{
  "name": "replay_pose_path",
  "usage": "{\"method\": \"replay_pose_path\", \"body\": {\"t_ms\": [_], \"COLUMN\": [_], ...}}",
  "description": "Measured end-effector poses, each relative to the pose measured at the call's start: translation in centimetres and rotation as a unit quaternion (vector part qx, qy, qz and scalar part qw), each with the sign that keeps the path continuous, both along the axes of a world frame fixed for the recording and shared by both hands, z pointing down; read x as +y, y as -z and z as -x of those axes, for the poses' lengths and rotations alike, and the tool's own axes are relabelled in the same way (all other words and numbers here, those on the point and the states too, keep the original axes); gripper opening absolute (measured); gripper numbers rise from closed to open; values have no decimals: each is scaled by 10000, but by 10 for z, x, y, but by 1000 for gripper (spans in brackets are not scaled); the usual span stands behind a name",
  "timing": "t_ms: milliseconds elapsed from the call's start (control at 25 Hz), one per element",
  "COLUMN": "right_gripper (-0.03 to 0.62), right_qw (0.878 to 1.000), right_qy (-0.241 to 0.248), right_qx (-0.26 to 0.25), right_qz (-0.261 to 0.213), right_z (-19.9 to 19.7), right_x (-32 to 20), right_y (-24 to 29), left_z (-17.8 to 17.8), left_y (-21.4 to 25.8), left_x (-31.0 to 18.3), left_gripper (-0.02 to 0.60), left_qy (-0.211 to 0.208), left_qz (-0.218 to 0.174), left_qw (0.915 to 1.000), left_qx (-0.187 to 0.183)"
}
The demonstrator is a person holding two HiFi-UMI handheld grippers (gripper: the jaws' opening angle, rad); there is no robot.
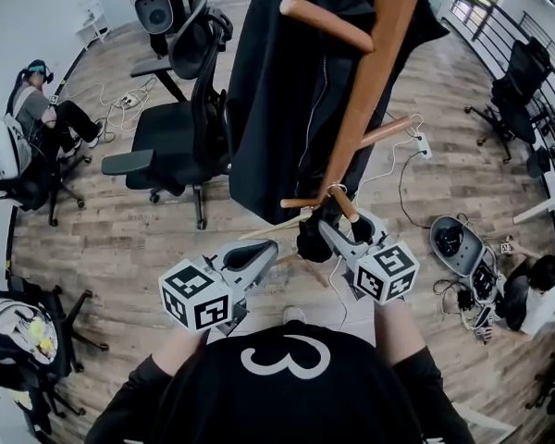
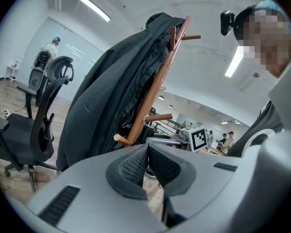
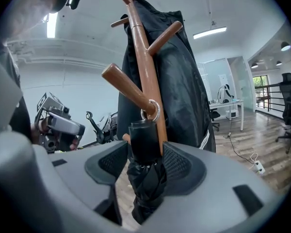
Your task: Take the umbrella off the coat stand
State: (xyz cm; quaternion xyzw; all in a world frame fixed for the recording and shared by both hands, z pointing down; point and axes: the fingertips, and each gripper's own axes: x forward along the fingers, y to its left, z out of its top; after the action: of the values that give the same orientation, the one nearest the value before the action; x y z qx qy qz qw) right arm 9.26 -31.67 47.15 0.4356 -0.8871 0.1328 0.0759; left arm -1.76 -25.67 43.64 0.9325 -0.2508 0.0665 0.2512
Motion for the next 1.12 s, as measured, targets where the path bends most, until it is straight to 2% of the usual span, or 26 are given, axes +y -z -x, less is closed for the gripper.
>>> {"method": "replay_pose_path", "body": {"t_ms": [1120], "right_gripper": [199], "right_qw": [9992], "right_qy": [-375], "right_qx": [-52], "right_qz": [-86], "right_z": [-1], "right_x": [-5], "right_y": [-3], "left_z": [23], "left_y": [-2], "left_x": [11], "left_gripper": [17], "left_qy": [284], "left_qz": [94], "left_qw": [9996], "left_qx": [21]}}
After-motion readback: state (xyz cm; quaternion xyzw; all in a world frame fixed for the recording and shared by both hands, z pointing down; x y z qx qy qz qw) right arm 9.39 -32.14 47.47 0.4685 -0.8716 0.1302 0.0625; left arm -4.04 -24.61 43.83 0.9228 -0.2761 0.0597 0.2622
